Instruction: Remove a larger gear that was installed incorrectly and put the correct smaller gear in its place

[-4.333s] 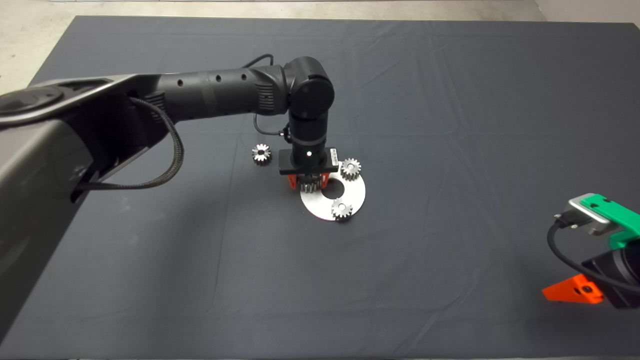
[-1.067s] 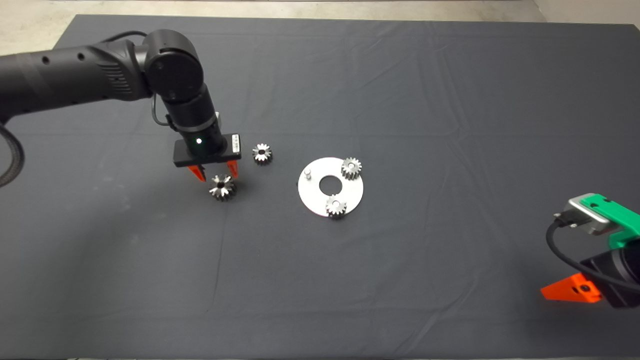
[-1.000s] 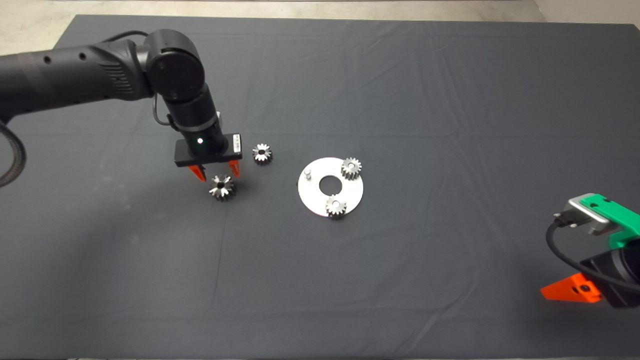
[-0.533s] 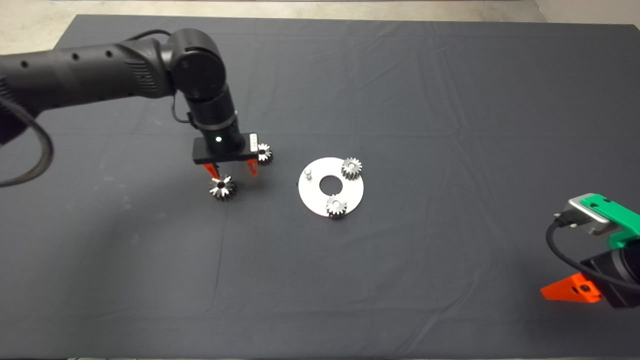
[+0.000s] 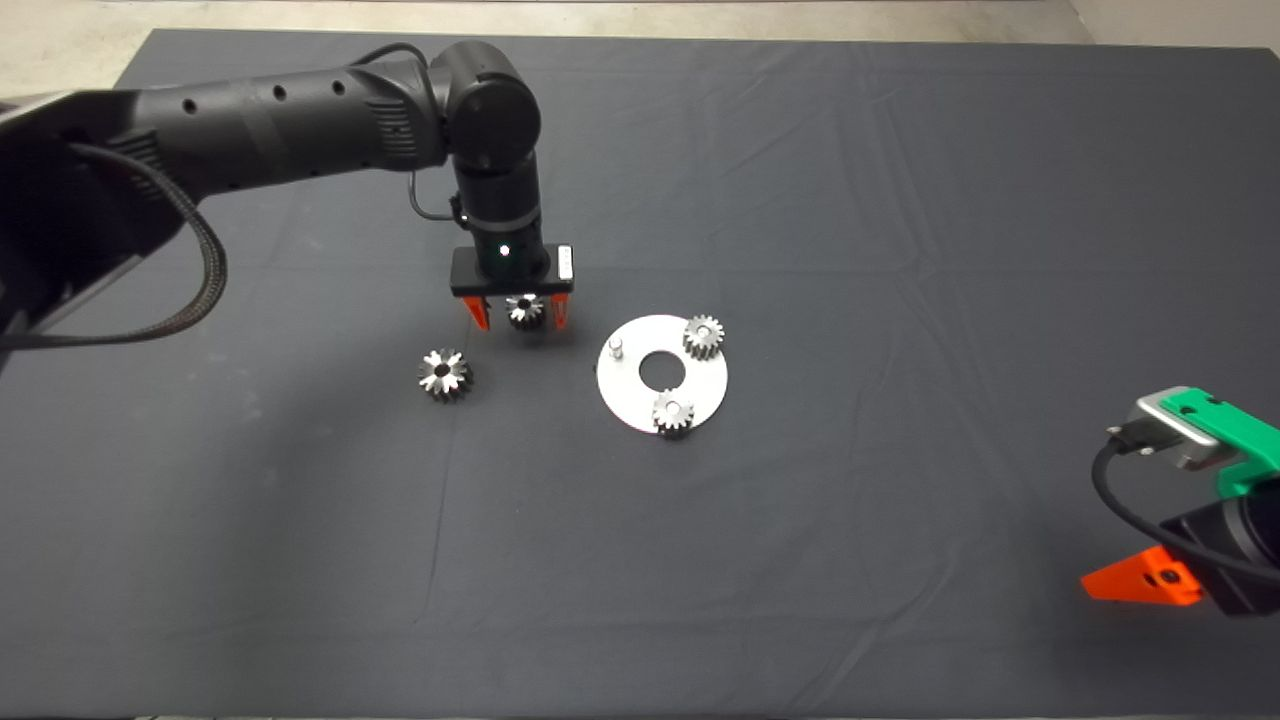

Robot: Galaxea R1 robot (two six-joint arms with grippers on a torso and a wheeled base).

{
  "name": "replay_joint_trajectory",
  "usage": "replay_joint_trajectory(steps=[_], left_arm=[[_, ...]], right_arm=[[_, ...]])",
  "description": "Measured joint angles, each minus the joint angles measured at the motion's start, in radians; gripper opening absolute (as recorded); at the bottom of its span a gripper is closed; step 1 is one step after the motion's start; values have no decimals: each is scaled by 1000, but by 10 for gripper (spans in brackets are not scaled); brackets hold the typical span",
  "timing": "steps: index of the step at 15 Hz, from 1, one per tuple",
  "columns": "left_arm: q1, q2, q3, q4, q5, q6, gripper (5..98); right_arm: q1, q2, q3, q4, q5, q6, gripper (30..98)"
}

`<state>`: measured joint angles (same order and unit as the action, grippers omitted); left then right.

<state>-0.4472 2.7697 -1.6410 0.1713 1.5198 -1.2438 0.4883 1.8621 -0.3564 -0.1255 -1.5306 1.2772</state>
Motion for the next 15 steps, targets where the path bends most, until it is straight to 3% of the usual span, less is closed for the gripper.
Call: replay_joint_trajectory(steps=[6,15], left_arm=[[0,58,-198,9,-1,115,729],[0,76,-203,9,-1,132,729]], right_arm=[[0,0,0,0,0,3,934],[14,14,0,1,0,3,934]])
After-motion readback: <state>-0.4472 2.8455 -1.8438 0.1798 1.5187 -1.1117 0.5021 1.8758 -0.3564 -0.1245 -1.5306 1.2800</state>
